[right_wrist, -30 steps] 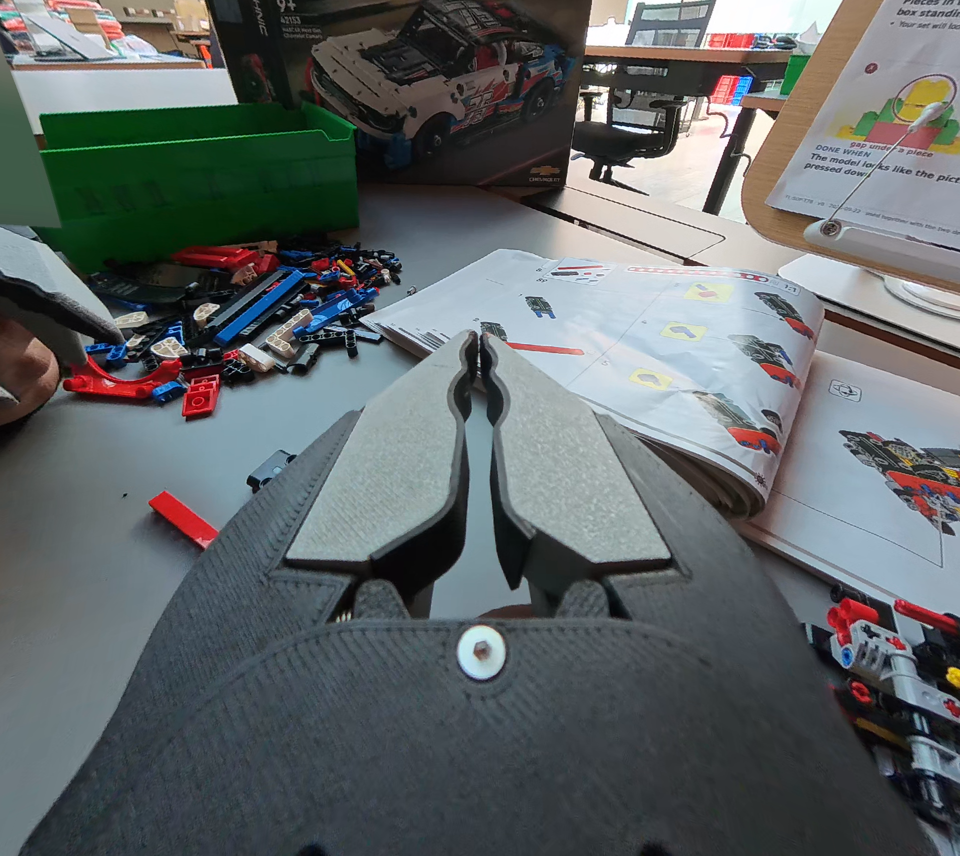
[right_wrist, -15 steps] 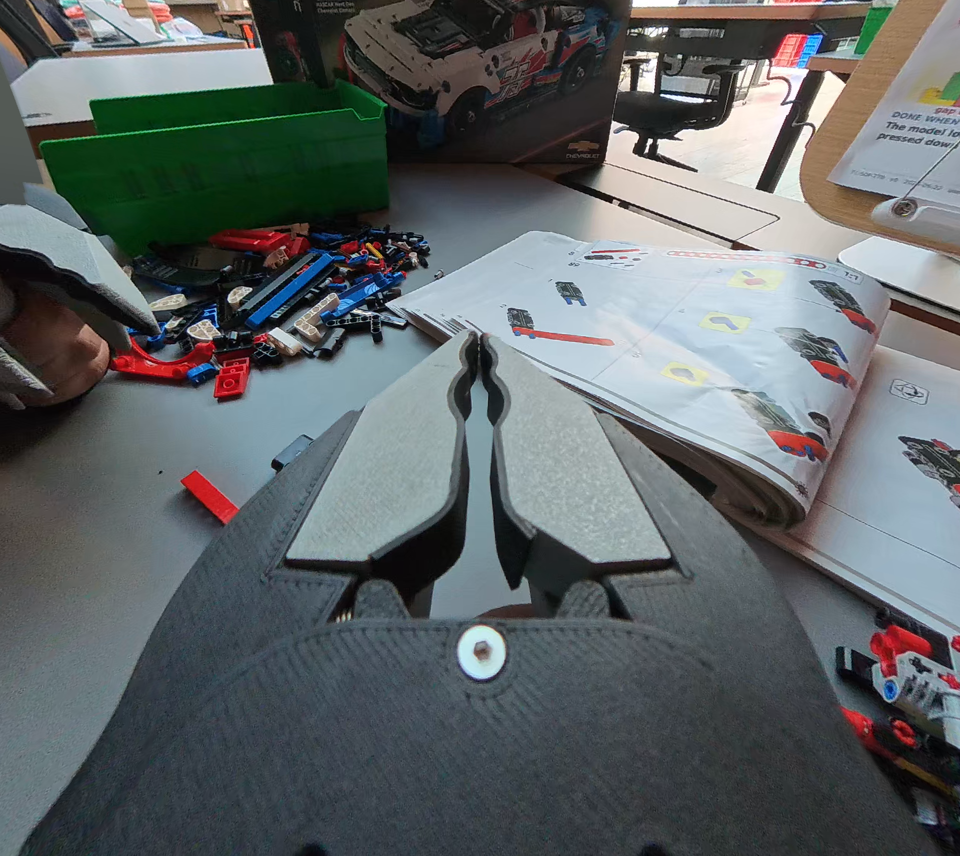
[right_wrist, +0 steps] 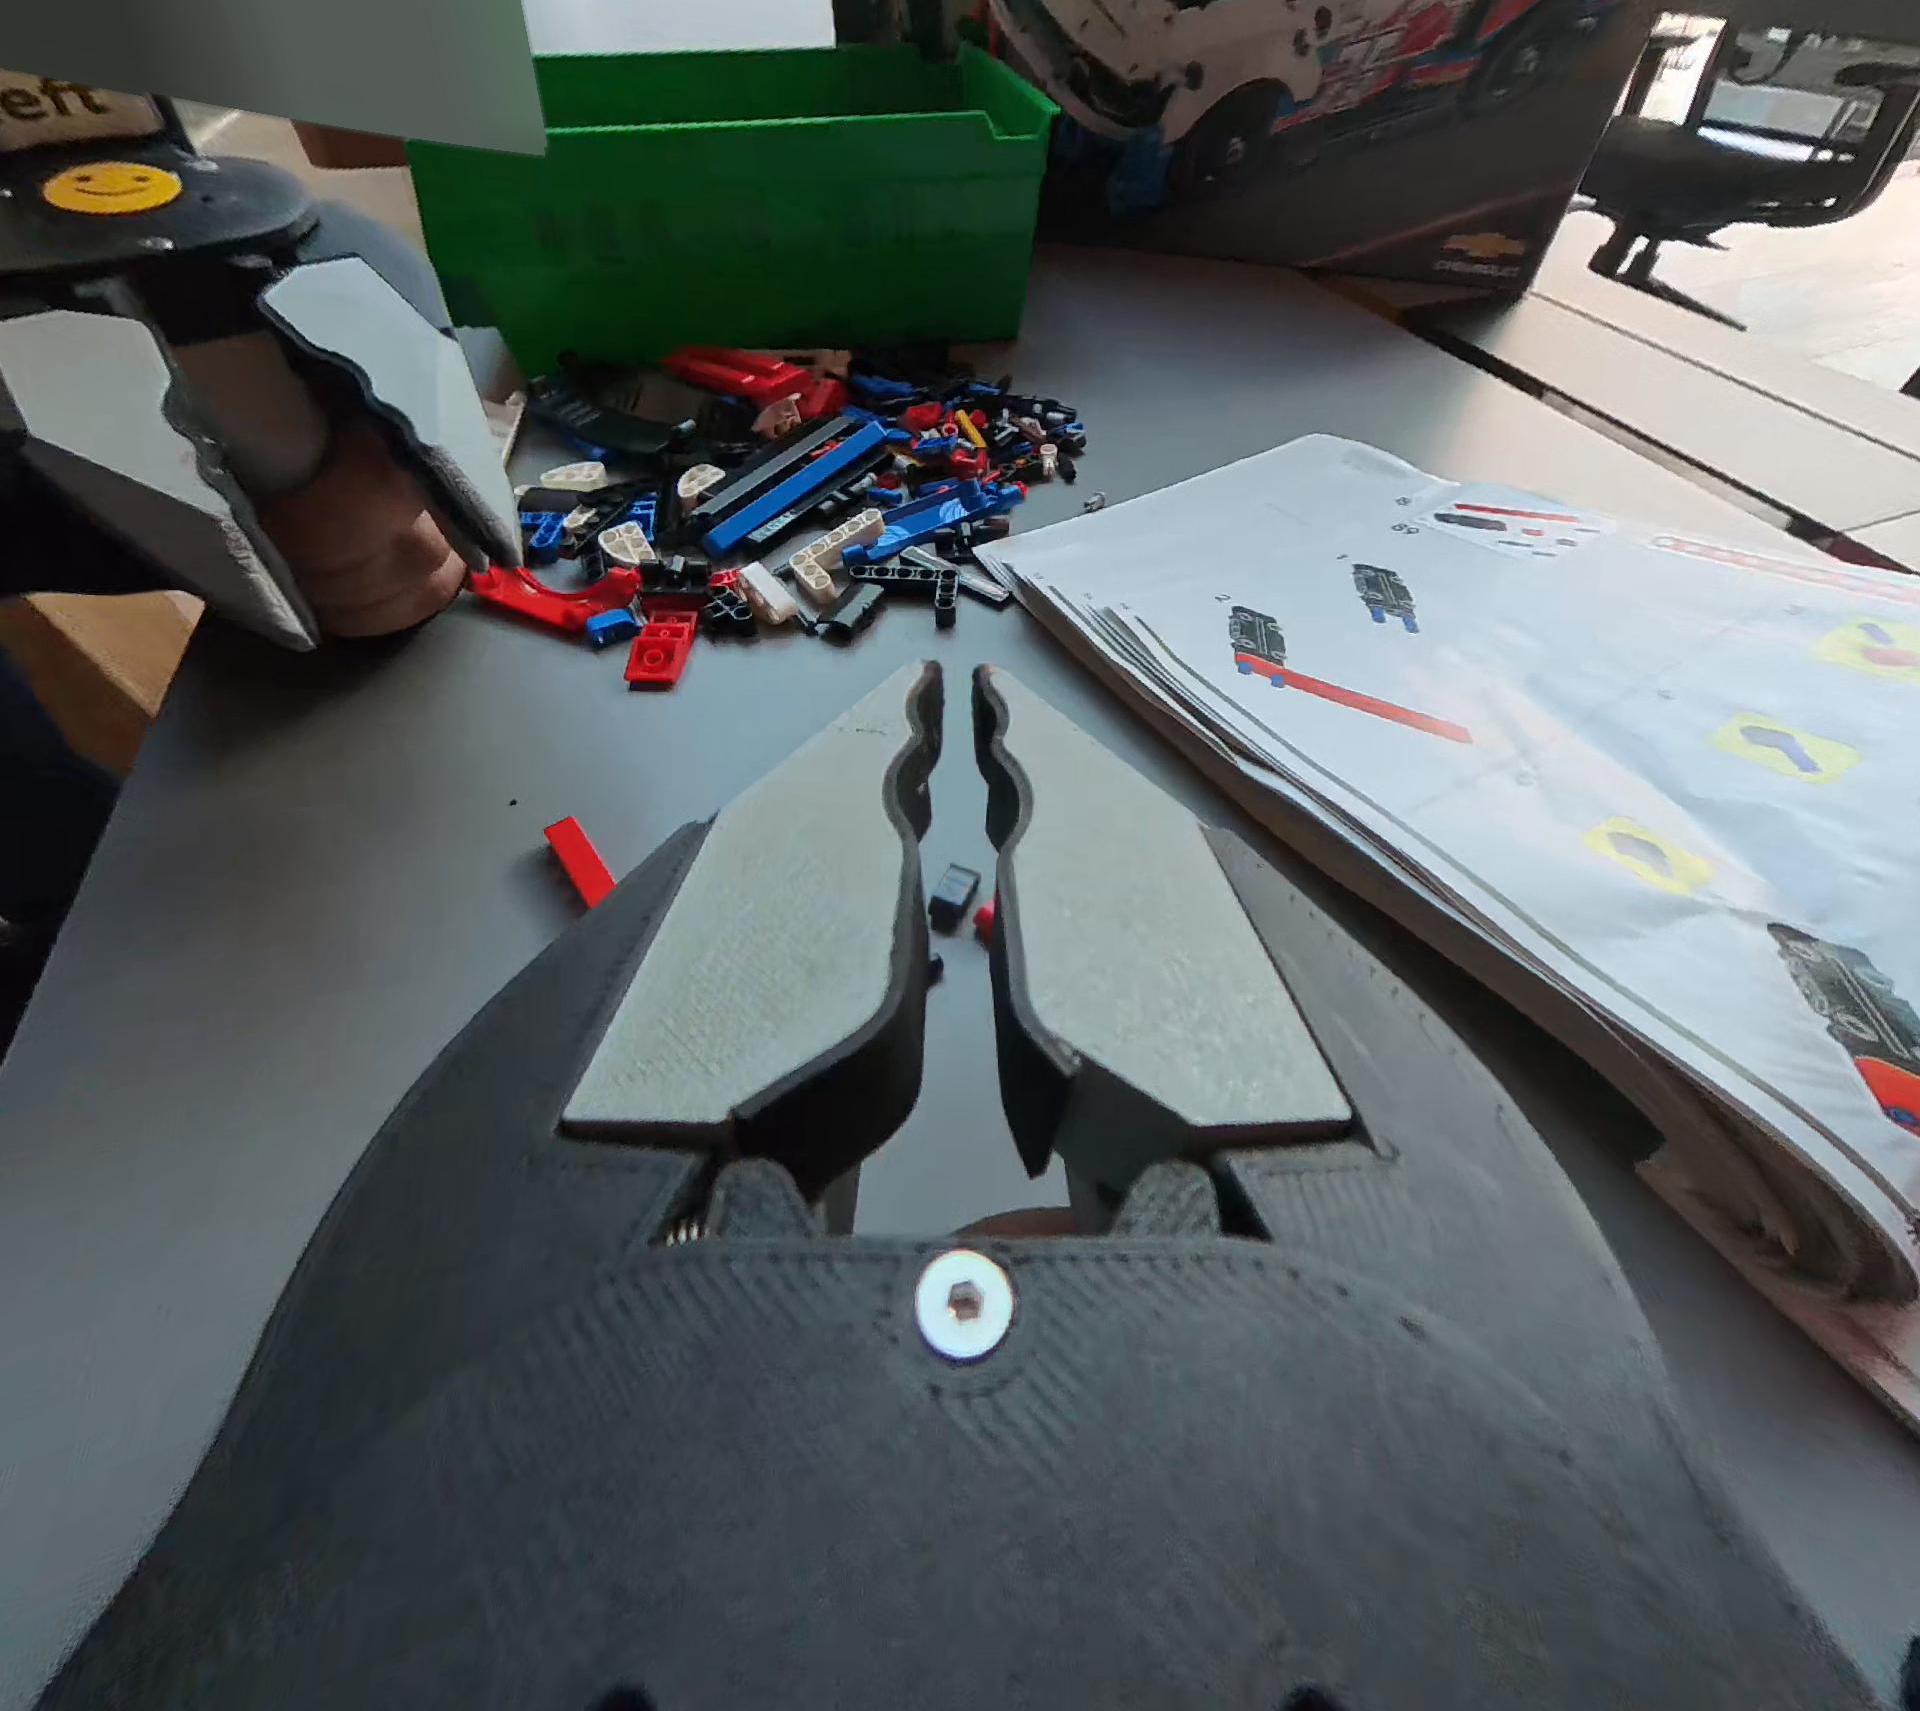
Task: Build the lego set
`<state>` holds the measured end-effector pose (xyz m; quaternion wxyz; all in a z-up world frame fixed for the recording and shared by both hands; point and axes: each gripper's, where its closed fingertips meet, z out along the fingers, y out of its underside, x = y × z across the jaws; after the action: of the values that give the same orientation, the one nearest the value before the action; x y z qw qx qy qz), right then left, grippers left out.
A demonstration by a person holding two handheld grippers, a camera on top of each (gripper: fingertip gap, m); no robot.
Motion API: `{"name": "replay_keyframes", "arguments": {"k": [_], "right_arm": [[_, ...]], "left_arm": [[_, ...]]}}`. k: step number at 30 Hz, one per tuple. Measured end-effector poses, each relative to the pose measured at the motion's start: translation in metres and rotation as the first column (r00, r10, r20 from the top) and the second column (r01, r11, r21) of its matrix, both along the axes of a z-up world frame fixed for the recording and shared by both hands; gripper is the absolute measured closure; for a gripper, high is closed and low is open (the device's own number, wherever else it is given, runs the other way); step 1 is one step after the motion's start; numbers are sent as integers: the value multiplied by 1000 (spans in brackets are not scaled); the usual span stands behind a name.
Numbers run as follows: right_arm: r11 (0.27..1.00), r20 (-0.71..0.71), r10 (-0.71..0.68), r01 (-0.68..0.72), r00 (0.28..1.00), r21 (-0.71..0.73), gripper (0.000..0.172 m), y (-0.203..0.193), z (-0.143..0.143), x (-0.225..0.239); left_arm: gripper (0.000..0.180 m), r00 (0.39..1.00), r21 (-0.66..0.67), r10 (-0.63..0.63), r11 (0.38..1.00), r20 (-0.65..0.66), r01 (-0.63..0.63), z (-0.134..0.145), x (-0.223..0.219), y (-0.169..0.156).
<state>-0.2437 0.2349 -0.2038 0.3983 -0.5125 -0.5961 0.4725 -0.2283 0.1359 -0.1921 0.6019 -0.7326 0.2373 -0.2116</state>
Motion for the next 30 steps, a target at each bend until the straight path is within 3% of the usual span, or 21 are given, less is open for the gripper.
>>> {"name": "replay_keyframes", "arguments": {"k": [5,8,12,30], "right_arm": [[999,-199,-51,48,979,-22,167,7,28,10],[997,-135,-18,8,991,-77,171,5,20,6],[999,-72,-11,9,997,-39,172,1,11,1],[998,-68,-54,53,996,-24,172,6,9,1]], "left_arm": [[150,1000,5,-2,1000,-10,2,0,1,-1],[150,1000,7,-3,1000,-24,3,-1,3,-1],[150,999,13,-2,1000,-41,2,-2,4,-2],[147,987,17,-44,999,-155,48,-11,19,-9]]}}
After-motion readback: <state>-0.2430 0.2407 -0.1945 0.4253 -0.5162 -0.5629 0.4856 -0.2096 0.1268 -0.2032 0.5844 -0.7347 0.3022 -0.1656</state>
